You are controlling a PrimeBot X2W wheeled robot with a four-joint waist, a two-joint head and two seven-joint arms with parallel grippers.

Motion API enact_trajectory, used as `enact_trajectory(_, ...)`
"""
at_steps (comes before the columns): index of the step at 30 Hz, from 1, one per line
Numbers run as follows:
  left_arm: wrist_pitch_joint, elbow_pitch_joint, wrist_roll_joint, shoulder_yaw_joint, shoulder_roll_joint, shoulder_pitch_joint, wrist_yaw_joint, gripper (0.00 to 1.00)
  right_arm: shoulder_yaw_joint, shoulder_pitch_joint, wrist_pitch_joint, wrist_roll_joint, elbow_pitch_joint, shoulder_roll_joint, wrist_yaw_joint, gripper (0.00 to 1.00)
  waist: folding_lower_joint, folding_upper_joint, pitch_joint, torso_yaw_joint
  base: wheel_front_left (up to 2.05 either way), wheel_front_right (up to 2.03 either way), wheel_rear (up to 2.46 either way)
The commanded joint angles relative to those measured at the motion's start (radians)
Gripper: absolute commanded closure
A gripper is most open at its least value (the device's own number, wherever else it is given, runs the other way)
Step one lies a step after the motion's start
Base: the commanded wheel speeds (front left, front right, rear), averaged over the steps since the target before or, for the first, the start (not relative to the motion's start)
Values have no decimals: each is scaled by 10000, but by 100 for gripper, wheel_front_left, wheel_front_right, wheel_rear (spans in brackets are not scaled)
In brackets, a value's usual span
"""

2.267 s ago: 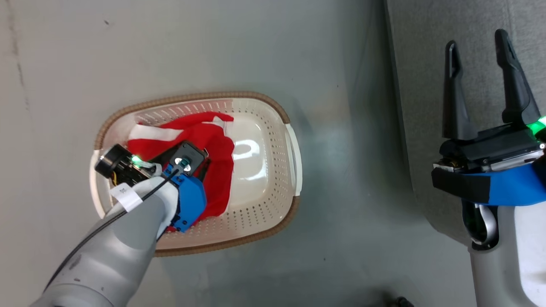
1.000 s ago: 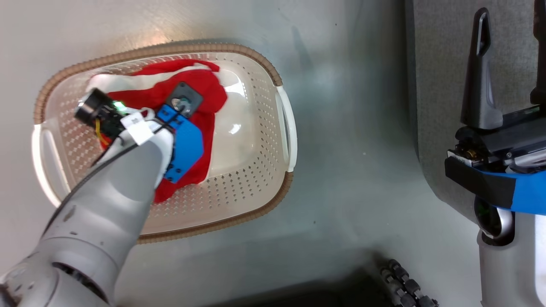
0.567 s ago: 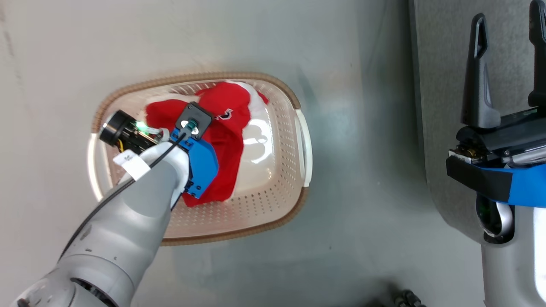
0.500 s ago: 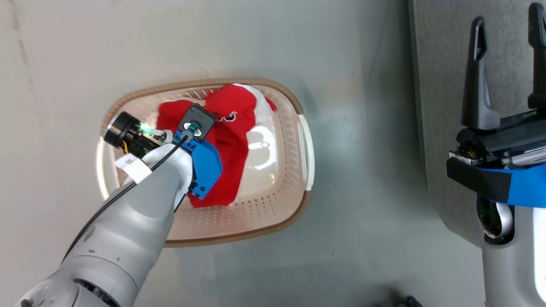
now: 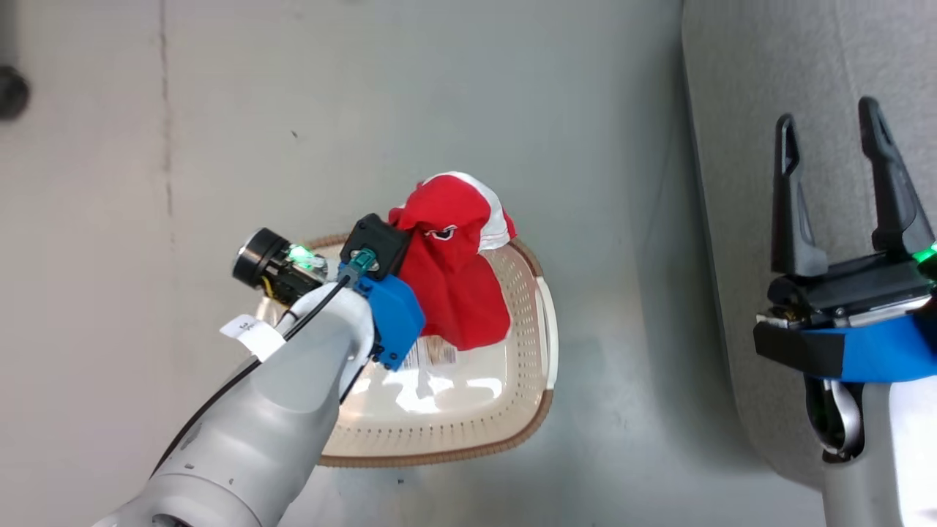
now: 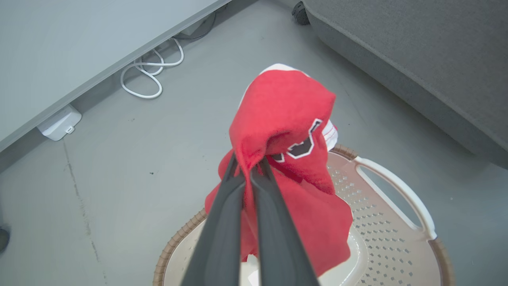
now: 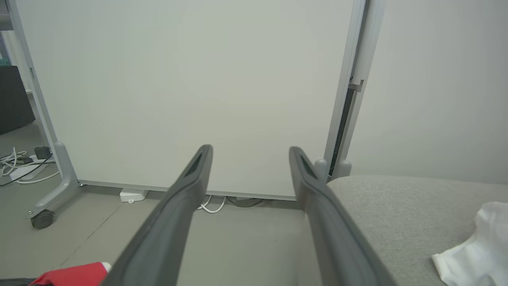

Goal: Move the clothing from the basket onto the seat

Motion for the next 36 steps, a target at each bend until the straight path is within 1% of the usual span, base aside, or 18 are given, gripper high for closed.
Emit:
enact_trajectory(1,-61,-401,-36,161,83,194,81,100,3,225,-38,43,94,11,5,0,1,-1,-834,196,0,0,0)
enact_trajectory(4,-59,-1180,-34,503,288,473,213,100,10,531,-36,35,276,50,5,0,1,-1,-1459,255,0,0,0)
enact_trajectory(5,-59,-1180,-34,503,288,473,213,100,10,531,-36,35,276,50,5,0,1,-1,-1459,255,0,0,0)
enact_trajectory(11,-62,-2588,30,1291,576,1013,392,100,57,1193,-38,57,627,119,5,0,1,-1,-2673,330,0,0,0)
enact_trajectory(15,-63,-3369,60,1817,753,1236,465,100,105,1578,-38,75,772,175,5,0,1,-1,-3322,340,0,0,0)
enact_trajectory(18,-63,-3845,159,2069,836,1372,442,100,151,1818,-38,96,865,217,5,0,1,-1,-3719,344,0,0,0)
enact_trajectory(27,-63,-4733,356,2315,944,1246,374,100,243,2466,-38,198,1063,302,5,0,1,-1,-4592,429,0,0,0)
enact_trajectory(36,183,-5599,347,2154,1014,1235,429,100,338,2786,-38,292,1153,333,5,0,1,-1,-4928,562,0,0,0)
